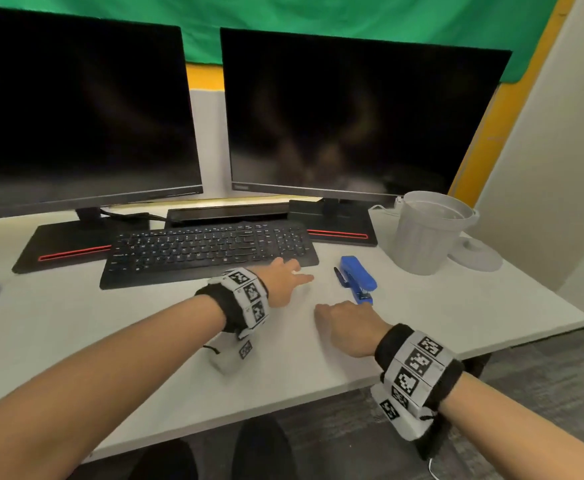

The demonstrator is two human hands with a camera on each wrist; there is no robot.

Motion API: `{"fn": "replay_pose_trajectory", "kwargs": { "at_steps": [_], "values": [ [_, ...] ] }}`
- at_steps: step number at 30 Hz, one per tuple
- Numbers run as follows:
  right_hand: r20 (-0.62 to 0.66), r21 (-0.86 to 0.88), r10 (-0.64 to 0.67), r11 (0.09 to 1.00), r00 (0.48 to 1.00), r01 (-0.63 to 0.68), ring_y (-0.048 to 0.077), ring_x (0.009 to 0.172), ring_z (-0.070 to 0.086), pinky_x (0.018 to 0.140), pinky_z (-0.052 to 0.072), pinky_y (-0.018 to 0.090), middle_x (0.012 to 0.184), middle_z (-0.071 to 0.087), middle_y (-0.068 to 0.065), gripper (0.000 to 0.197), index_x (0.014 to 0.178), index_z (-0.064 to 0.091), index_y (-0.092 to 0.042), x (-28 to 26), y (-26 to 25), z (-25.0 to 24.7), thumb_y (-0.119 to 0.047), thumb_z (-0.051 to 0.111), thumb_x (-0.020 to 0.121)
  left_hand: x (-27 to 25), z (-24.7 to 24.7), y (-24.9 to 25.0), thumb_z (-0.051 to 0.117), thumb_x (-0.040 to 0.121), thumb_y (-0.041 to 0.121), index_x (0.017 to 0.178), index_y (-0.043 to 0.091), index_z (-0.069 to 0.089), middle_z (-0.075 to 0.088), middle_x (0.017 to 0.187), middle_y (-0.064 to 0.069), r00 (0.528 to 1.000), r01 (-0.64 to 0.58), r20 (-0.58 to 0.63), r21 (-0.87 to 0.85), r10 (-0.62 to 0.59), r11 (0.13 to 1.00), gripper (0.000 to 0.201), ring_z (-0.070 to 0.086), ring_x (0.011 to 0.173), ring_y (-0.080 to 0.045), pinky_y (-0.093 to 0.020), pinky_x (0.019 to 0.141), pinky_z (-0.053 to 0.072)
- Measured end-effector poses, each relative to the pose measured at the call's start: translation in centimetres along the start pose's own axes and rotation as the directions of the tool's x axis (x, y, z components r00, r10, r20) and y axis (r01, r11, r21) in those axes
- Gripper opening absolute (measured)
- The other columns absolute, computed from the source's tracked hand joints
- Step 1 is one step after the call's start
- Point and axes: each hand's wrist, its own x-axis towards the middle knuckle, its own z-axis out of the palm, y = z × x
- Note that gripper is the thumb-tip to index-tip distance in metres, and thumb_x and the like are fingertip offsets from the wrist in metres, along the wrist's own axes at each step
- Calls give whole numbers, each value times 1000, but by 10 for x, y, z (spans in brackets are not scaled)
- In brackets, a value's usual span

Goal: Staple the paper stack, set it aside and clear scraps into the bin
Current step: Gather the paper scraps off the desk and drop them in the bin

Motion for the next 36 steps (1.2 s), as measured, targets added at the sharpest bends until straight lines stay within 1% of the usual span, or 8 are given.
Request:
{"fn": "replay_pose_trajectory", "kwargs": {
  "at_steps": [10, 17, 20, 24, 27, 31, 34, 36],
  "values": [
    [11, 47, -43, 998, 999, 42, 33, 97, 55, 75, 35, 34, 107, 58, 14, 40, 130, 43, -6, -4, 2, -1, -7, 29, 92, 6, -3, 0, 37, 97, 9, 152, 27, 16, 16, 157, -10, 986, -23, 167, 208, -13, 978, 61, 25, 139, -37, -50, 109, 36],
    [27, 7, -125, 992, 992, 125, 34, 100, 49, 82, 36, 40, 117, 57, 21, 39, 123, 48, -3, 13, -58, -12, 3, 33, 87, -75, 28, -44, 35, 94, 12, 147, 33, 25, 28, 149, -10, 963, 58, 260, 55, -70, 997, 58, 35, 132, -34, -50, 104, 39],
    [-19, 20, -188, 982, 982, 189, 37, 113, 50, 88, 43, 40, 119, 58, 21, 46, 126, 51, -6, 32, -89, -11, 5, 35, 84, -107, 39, -66, 42, 95, 20, 139, 30, 44, 42, 140, -9, 975, 129, 192, -103, -107, 986, 45, 46, 124, -32, -44, 104, 41],
    [-127, 286, -213, 927, 969, 242, 29, 112, 57, 96, 46, 36, 117, 67, 10, 49, 118, 64, -15, 57, -111, -13, 7, 41, 81, -135, 45, -87, 54, 93, 21, 112, 21, 70, 62, 118, 0, 965, 212, -90, -286, -247, 935, 25, 57, 112, -20, -29, 94, 42],
    [-189, 484, -148, 846, 971, 223, 19, 87, 62, 73, 48, 22, 87, 73, 3, 27, 96, 71, -12, 72, -123, -18, 3, 57, 79, -144, 50, -95, 60, 88, 18, 95, 20, 75, 68, 101, 4, 916, 247, -207, -383, -343, 890, 17, 63, 97, -17, -27, 87, 47],
    [-206, 545, -96, 815, 974, 196, 15, 69, 53, 54, 40, 18, 72, 56, -5, 21, 82, 66, -18, 80, -130, -21, 0, 68, 71, -150, 53, -99, 62, 84, 14, 93, 21, 67, 61, 92, 7, 896, 228, -242, -467, -371, 854, 12, 59, 87, -14, -25, 77, 47],
    [-204, 522, -80, 834, 976, 178, 11, 68, 55, 58, 42, 20, 76, 56, -5, 16, 86, 64, -20, 78, -120, -21, -5, 59, 82, -161, 53, -108, 57, 89, 15, 98, 20, 64, 62, 95, 4, 885, 241, -212, -554, -415, 797, 13, 62, 90, -18, -29, 80, 52],
    [-175, 421, -75, 896, 982, 144, 19, 86, 59, 72, 44, 26, 93, 61, 2, 17, 97, 64, -18, 74, -109, -20, -10, 55, 86, -176, 54, -115, 60, 89, 26, 97, 20, 62, 60, 91, 5, 887, 306, -140, -537, -441, 786, 10, 60, 84, -15, -28, 76, 51]
  ]
}}
